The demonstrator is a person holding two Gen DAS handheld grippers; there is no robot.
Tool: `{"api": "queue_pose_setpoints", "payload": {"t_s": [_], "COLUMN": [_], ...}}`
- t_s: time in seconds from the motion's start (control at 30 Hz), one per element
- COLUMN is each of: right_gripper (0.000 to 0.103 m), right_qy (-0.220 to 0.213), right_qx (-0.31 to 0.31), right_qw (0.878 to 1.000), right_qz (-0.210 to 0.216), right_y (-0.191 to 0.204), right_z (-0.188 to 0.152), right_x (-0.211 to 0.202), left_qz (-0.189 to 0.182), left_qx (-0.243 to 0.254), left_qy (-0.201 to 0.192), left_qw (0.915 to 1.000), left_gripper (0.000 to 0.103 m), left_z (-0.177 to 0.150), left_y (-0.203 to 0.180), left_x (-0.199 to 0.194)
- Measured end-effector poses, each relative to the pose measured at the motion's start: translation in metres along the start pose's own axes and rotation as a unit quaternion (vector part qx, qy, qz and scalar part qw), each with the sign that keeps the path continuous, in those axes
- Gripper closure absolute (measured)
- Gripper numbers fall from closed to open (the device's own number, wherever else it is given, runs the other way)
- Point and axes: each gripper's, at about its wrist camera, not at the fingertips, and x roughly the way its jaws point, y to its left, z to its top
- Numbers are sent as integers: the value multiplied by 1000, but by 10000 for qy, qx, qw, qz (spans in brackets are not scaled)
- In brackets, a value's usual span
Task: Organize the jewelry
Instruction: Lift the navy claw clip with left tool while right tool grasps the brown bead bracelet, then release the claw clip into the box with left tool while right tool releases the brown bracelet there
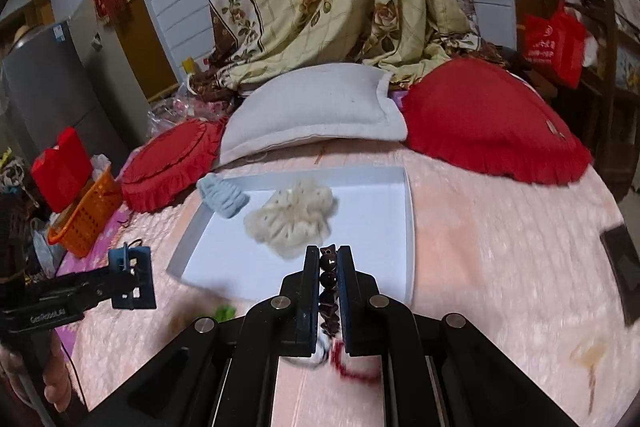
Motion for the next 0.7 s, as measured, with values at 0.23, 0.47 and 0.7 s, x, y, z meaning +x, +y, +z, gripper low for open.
{"api": "queue_pose_setpoints", "payload": {"t_s": [0.23, 0.47, 0.7], "right_gripper": [95, 95, 95], "right_qy": [392, 726, 1033], "right_qx": [-32, 400, 767], "right_qw": [9990, 9962, 9911], "right_qz": [-199, -277, -345], "right_y": [-4, -36, -68], "right_z": [44, 58, 45], "right_x": [82, 157, 183], "left_qz": [370, 659, 487], "left_qx": [-45, -48, -18], "left_qy": [264, 448, 414], "left_qw": [9990, 9968, 9980], "left_gripper": [51, 50, 49], "left_z": [62, 89, 95], "left_y": [18, 32, 37], "left_x": [80, 145, 165]}}
